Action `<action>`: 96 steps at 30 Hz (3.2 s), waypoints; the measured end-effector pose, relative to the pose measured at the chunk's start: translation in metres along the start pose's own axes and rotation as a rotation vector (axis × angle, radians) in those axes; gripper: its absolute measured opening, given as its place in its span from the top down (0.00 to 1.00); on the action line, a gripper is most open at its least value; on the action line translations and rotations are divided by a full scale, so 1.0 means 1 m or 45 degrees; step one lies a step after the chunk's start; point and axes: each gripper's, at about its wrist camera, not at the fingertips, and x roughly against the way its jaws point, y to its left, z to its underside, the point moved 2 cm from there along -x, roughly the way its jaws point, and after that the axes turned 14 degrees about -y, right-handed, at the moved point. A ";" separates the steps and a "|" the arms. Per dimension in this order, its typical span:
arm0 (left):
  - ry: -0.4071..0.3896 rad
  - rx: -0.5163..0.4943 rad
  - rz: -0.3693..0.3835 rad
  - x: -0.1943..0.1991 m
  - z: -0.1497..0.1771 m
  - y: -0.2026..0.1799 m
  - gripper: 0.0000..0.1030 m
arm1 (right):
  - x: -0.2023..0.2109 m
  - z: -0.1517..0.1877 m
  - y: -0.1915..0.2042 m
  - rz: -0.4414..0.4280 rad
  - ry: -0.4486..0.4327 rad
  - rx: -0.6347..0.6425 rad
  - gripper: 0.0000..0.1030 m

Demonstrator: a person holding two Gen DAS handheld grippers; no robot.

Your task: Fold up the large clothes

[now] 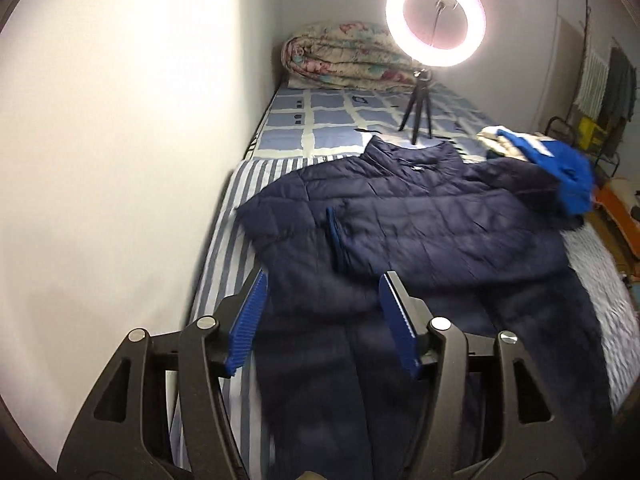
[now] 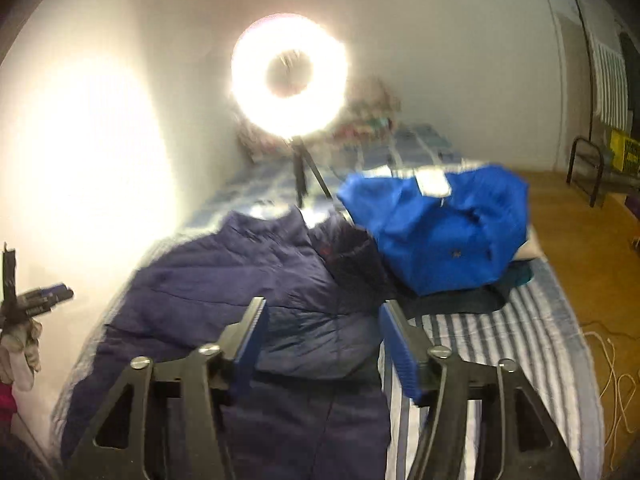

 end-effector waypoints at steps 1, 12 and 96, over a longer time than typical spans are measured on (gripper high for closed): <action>-0.003 0.018 0.010 0.021 0.006 0.002 0.35 | 0.014 -0.003 0.003 -0.005 -0.023 0.000 0.32; 0.104 0.130 0.117 0.166 0.107 0.003 0.23 | 0.178 0.019 0.029 -0.070 0.003 -0.002 0.22; 0.076 0.334 0.098 0.053 0.022 0.017 0.96 | 0.038 0.053 -0.009 -0.132 0.202 -0.332 1.00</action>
